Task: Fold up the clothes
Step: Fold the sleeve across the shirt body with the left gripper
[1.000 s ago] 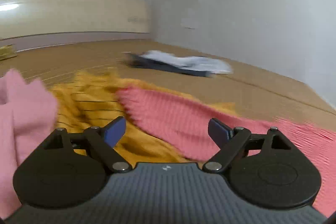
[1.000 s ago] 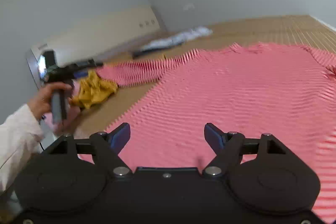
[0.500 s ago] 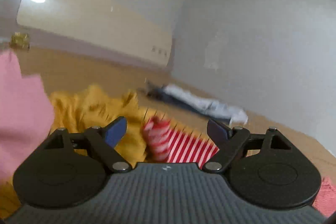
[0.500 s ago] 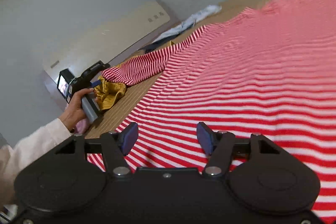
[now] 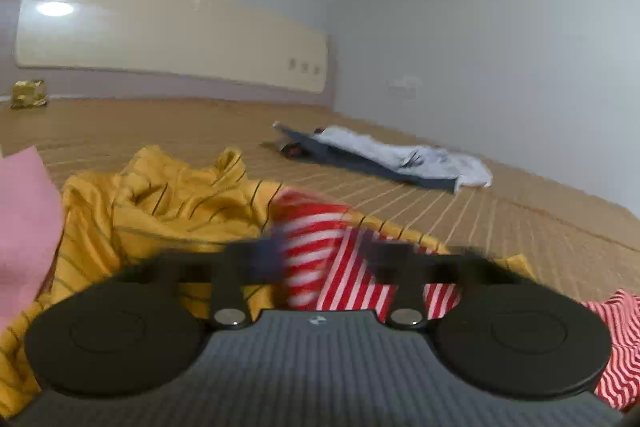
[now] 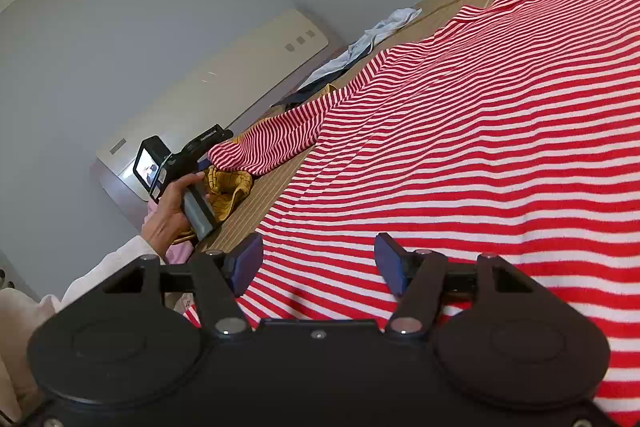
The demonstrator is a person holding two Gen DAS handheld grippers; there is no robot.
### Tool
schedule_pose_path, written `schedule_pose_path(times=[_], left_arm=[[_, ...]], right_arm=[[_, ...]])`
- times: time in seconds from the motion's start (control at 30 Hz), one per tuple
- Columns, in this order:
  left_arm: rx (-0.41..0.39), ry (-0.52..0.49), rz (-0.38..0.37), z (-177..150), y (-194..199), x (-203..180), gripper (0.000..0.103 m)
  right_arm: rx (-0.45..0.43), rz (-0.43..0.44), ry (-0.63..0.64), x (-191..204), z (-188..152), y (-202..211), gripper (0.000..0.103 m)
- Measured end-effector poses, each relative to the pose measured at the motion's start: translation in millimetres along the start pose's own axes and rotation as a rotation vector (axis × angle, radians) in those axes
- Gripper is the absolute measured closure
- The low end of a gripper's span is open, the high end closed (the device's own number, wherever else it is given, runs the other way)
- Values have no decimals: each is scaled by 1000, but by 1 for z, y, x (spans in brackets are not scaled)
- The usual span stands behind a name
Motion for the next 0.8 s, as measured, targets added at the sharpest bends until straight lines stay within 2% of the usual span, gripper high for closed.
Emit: schedule_pose_path(times=[0.17,0.27,0.37,0.5,0.6,0.67,0.7,0.77,0.8], left_arm=[[18,-22,-5,-11,-5,-6,96],[-11,-31,-80,2,16,-30,96],[-49,-32,-241,21,55,-79,96],[-88,-150,-492,23,132,-165,96],[11,-198,-680,-11,177,-221,95],[71,-250,-761,-43,192,-246,89],[96,-295,-777,-59,195,-255,83],[144,-401,-763,-83,197,-265,75],[156,-431,-762,-88,198,-264,65]], right_arm=[[3,-2,0,0,1,1,39],[2,0,-1,1,1,0,39],[0,3,-3,1,1,1,39],[-10,15,-14,0,1,4,39],[-14,19,-16,0,1,5,39],[-18,24,-21,-1,1,6,39],[-20,27,-24,-1,1,7,39],[-23,32,-29,-1,1,8,39],[-25,36,-32,-2,1,9,39]])
Point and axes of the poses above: each gripper's, at about its wrist camera, not at the fingertips, and y roughly against the way its jaws point, x to its left, z to its top, the point moved 7 cm from there along -y, roughly the way its jaws point, and after that the axes turned 8 degrees about z, right-handed, at the moved point
